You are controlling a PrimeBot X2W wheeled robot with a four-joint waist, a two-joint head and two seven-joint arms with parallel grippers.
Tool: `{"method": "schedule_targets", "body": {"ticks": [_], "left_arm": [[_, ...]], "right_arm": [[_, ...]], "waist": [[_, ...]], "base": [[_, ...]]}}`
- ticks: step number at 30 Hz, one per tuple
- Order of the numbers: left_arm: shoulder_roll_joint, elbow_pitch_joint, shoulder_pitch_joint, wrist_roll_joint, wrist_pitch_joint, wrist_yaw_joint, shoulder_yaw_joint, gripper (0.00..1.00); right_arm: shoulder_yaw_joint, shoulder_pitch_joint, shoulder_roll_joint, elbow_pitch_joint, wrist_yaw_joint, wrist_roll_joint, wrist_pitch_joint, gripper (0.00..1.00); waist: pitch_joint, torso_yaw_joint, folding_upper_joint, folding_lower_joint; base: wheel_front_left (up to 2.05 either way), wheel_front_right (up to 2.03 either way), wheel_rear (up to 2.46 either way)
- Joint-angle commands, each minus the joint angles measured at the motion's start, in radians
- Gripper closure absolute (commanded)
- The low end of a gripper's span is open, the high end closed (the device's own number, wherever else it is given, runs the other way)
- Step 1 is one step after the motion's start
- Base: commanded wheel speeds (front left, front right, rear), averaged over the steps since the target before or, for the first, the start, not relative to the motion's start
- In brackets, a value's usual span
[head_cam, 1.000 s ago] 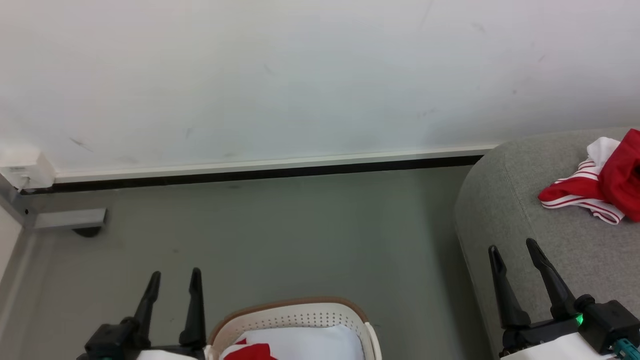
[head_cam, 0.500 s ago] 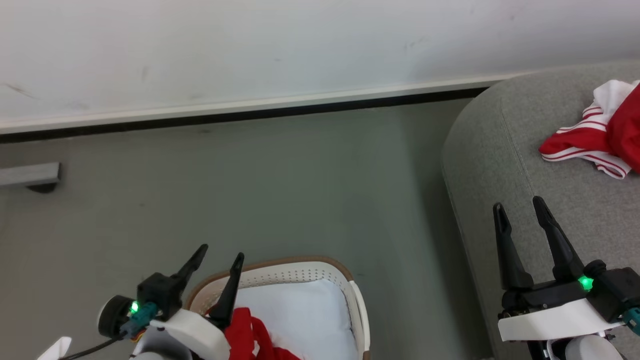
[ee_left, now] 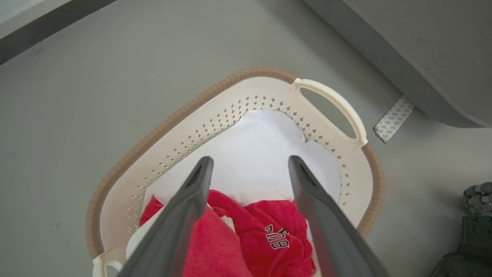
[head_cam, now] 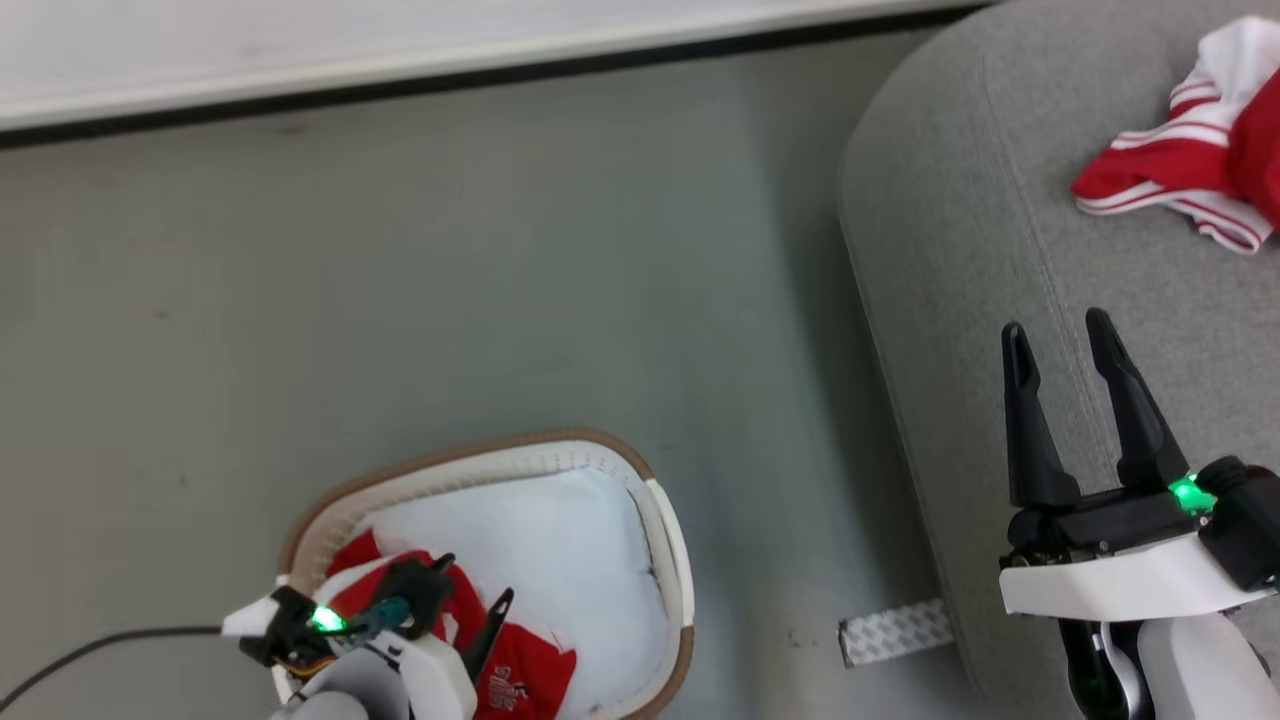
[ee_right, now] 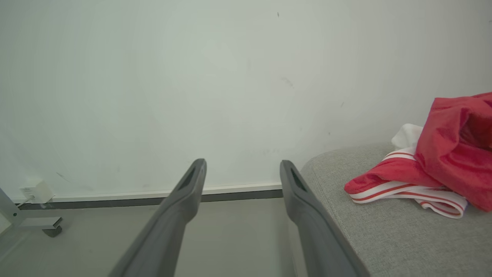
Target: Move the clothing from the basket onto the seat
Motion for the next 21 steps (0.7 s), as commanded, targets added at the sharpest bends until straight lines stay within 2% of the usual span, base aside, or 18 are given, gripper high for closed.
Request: {"method": "schedule_targets", "body": {"ticks": [1, 10, 21], "left_arm": [[0.010, 0.024, -0.026, 0.020, 0.006, 0.000, -0.012, 0.00], [0.049, 0.235, -0.178, 0.113, 0.044, -0.008, -0.178, 0.00], [0.085, 0.428, -0.336, 0.084, 0.135, -0.008, -0.341, 0.00]], "right_arm": [[-0.002, -0.016, 0.004, -0.007, -0.003, 0.002, -0.003, 0.00], [-0.001, -0.068, 0.020, -0.031, -0.003, 0.012, -0.003, 0.00], [0.003, -0.112, 0.030, -0.051, -0.003, 0.044, -0.003, 0.00]], "waist": [[0.051, -0.024, 0.0000, -0.0002], [0.191, -0.071, 0.0000, -0.0002], [0.345, -0.129, 0.0000, -0.0002]], "base": [[0.00, 0.00, 0.00], [0.00, 0.00, 0.00], [0.00, 0.00, 0.00]]}}
